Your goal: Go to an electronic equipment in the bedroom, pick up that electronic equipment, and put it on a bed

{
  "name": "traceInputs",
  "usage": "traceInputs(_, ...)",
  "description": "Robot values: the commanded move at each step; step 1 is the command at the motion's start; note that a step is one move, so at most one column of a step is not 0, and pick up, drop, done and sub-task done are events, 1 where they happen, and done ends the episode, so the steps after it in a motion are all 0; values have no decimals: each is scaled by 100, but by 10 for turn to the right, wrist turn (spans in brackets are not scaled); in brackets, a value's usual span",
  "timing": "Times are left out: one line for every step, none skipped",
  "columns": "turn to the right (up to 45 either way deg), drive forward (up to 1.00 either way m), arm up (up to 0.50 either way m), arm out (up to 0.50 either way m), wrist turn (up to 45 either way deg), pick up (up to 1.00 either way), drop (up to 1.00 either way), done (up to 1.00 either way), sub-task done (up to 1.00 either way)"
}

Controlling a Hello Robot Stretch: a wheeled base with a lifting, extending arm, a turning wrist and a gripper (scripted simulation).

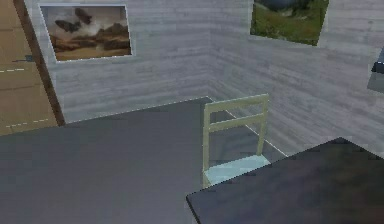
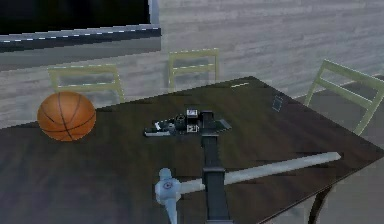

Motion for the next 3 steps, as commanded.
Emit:
traceInputs(0,0,22,0,0,0,0,0,0)
traceInputs(0,0,0,0,-450,0,0,0,0)
traceInputs(0,0,0,0,-450,0,0,0,0)
